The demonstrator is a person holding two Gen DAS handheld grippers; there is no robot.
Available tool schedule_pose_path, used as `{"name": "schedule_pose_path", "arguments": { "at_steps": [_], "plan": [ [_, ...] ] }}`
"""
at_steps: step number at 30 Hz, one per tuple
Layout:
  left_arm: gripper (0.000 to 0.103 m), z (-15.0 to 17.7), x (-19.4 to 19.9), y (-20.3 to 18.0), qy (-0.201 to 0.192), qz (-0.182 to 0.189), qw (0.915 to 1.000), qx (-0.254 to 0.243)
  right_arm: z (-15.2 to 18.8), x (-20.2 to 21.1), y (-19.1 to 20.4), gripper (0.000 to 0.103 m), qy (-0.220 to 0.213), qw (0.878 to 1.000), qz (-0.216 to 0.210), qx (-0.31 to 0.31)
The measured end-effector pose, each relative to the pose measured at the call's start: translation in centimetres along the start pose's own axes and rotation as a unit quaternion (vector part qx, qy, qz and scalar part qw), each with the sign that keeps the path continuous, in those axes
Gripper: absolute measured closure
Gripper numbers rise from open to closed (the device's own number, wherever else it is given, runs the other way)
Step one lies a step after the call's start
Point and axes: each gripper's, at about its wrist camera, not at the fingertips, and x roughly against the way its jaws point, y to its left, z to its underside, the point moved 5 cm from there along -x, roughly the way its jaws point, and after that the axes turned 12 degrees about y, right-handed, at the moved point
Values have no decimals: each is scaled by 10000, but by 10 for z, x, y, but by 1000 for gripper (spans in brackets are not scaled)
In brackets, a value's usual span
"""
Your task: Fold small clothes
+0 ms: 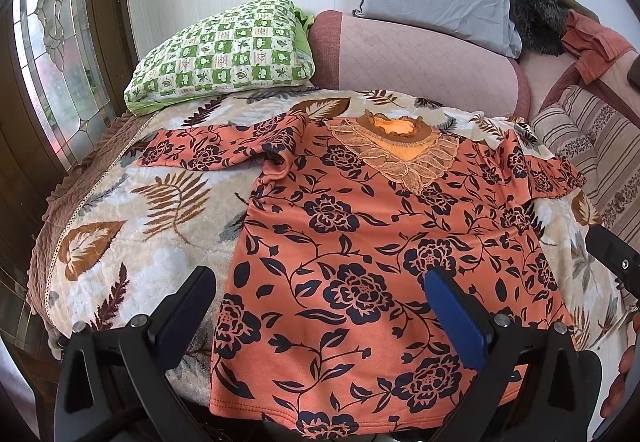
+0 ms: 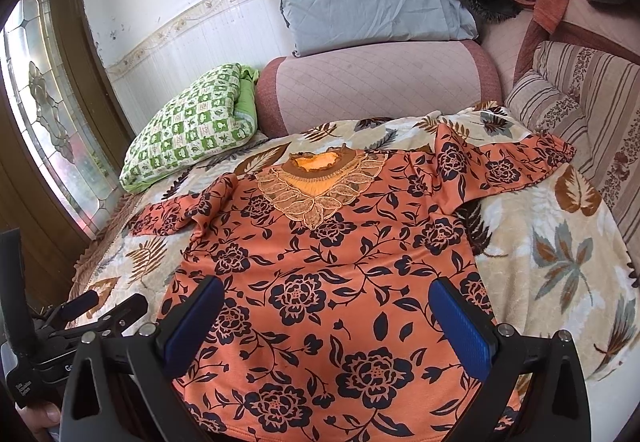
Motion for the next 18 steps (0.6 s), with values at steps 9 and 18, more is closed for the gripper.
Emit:
{"name": "schedule_pose_path", "arguments": {
  "at_steps": [9, 18],
  "plan": [
    [0, -3, -1, -1, 17, 8, 10000, -12, -3, -2, 2, 0, 5, 10000, -2, 8],
    [0, -9, -8, -3, 74, -8, 10000, -29, -4, -9, -3, 0, 79, 10000, -7, -41]
  ]
}}
